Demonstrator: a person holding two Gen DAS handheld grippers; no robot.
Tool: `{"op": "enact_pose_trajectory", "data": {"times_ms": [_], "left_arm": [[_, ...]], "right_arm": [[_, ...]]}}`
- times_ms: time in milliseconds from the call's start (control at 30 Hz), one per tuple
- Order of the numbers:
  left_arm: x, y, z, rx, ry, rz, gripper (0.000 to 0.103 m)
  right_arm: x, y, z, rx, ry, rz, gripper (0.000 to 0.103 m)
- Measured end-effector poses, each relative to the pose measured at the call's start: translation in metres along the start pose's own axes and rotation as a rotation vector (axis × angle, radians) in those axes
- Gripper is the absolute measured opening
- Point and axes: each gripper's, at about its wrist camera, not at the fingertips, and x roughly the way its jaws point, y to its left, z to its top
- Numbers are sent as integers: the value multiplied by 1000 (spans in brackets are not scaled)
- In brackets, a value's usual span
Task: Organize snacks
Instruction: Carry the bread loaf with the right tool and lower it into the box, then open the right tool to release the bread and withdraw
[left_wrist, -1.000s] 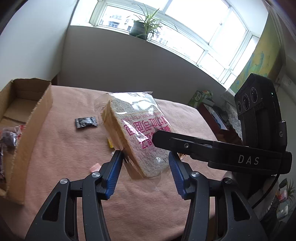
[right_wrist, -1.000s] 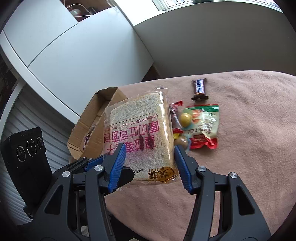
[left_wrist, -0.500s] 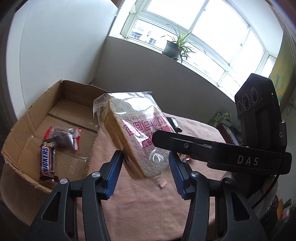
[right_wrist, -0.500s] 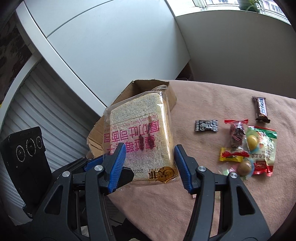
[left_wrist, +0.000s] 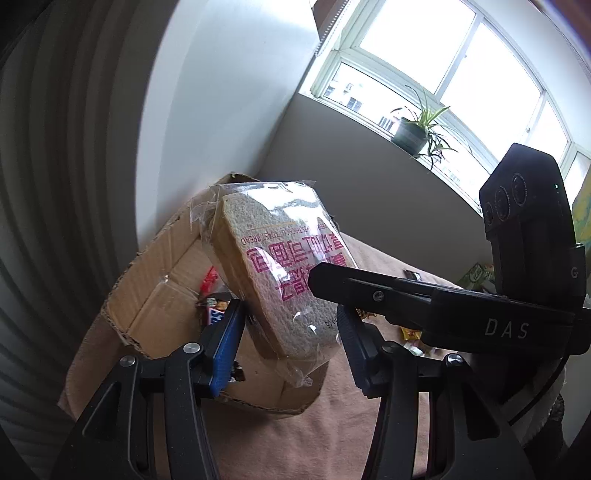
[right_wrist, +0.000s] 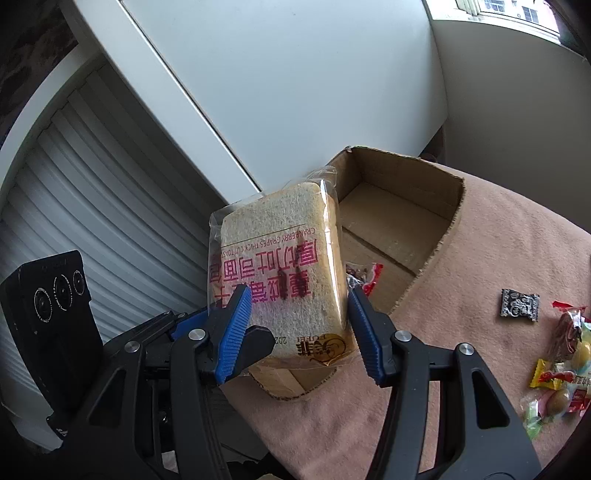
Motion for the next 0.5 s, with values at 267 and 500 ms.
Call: {"op": "enact_pose_trajectory", "data": {"times_ms": [267, 500], "left_arm": [[4, 20, 0, -21, -12, 136, 48], [2, 13, -1, -18, -26, 131, 48]], "right_arm": [[9, 6, 5, -19, -6, -48, 58], [-16, -5, 1, -11, -45, -72, 65]]}}
